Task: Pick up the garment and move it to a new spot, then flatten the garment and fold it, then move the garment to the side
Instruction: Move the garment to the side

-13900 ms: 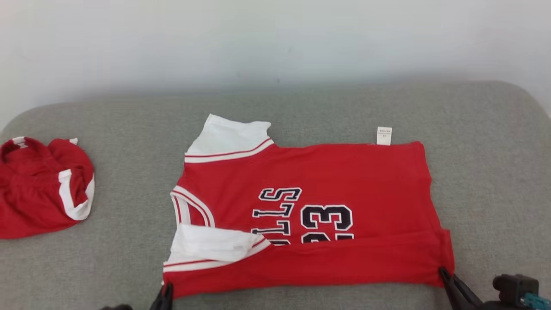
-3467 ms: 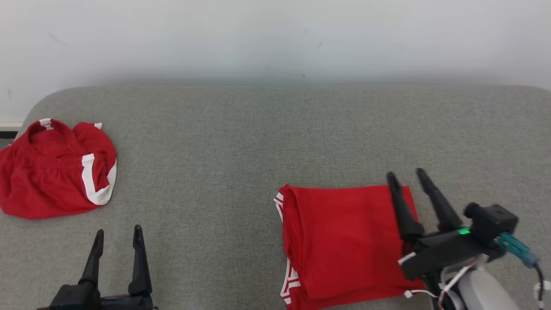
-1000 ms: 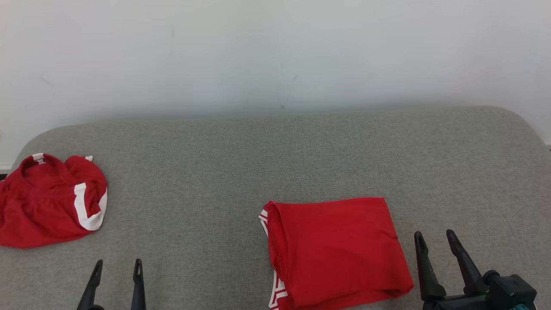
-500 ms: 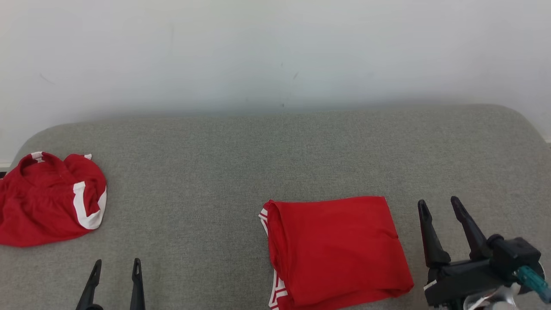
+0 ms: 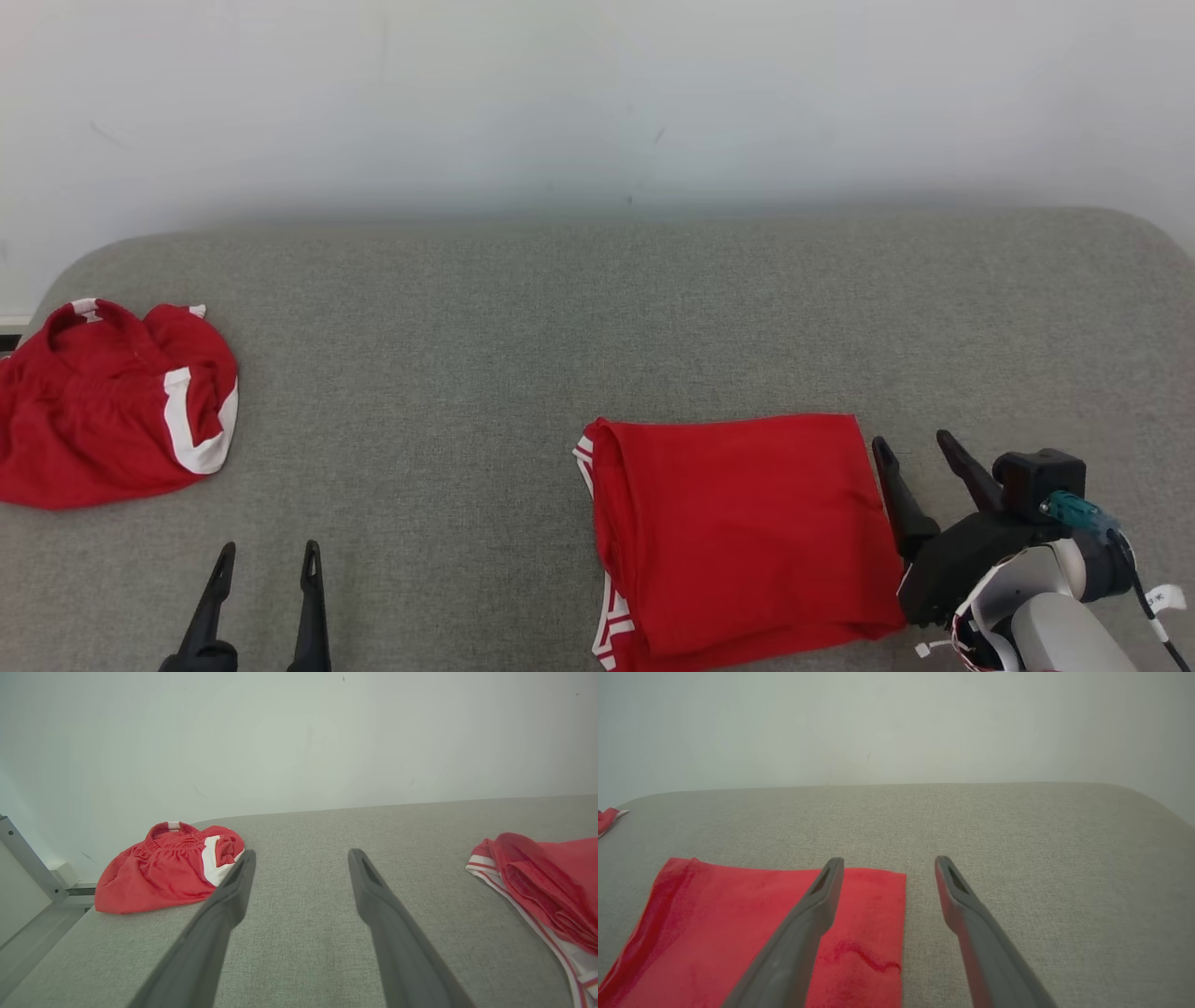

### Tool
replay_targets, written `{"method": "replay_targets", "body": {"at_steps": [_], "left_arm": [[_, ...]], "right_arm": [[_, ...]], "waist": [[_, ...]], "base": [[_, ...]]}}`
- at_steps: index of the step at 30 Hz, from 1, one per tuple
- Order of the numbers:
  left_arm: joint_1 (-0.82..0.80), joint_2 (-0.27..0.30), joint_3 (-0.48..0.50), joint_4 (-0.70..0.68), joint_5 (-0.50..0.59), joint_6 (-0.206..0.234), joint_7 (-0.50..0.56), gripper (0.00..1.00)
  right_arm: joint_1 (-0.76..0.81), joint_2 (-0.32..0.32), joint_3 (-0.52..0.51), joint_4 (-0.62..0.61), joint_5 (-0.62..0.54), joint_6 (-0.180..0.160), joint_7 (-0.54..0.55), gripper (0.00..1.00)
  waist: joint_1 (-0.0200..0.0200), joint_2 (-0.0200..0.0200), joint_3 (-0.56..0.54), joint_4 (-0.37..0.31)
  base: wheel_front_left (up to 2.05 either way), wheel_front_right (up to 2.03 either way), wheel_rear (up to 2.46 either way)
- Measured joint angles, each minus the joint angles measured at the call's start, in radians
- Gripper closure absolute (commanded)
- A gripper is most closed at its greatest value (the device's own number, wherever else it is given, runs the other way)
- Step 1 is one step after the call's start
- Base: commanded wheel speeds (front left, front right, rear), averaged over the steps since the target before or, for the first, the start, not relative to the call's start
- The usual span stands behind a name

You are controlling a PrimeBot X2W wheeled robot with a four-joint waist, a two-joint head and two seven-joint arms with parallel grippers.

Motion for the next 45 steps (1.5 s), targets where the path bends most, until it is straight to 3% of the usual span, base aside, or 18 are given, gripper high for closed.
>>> {"method": "replay_targets", "body": {"at_steps": [19,20,23,34,39,45], "left_arm": [[-0.042,0.010,-0.012,0.019,-0.010,0.000,0.000,0.00],[-0.043,0.011,-0.012,0.021,-0.013,0.000,0.000,0.00],[-0.046,0.013,-0.013,0.024,-0.017,0.000,0.000,0.00],[-0.056,0.015,-0.006,0.025,-0.030,0.001,0.000,0.00],[-0.081,0.010,-0.014,0.014,-0.034,0.001,0.000,0.00],[-0.151,-0.003,-0.043,-0.039,-0.026,0.000,0.000,0.00]], "right_arm": [[-0.126,0.031,0.122,0.403,0.119,0.000,-0.026,0.00],[-0.130,0.032,0.132,0.421,0.125,0.000,-0.026,0.20],[-0.149,0.039,0.157,0.459,0.154,0.000,-0.026,1.00],[-0.265,0.012,0.251,0.505,0.237,0.000,-0.063,1.00],[-0.385,-0.036,0.281,0.494,0.272,0.000,-0.067,1.00],[-0.533,-0.139,0.291,0.497,0.310,0.000,-0.072,1.00]], "waist": [[0.0000,-0.0001,0.034,0.016],[0.0000,-0.0001,0.034,0.017],[0.0000,-0.0002,0.035,0.020],[0.0000,-0.0001,0.064,0.022],[0.0001,-0.0001,0.103,0.016],[0.0001,-0.0001,0.187,0.009]], "base": [[0.00,0.00,0.00],[0.00,0.00,0.00],[0.00,0.00,0.00],[0.00,0.00,0.00],[0.00,0.00,0.00],[0.00,0.00,0.00]]}}
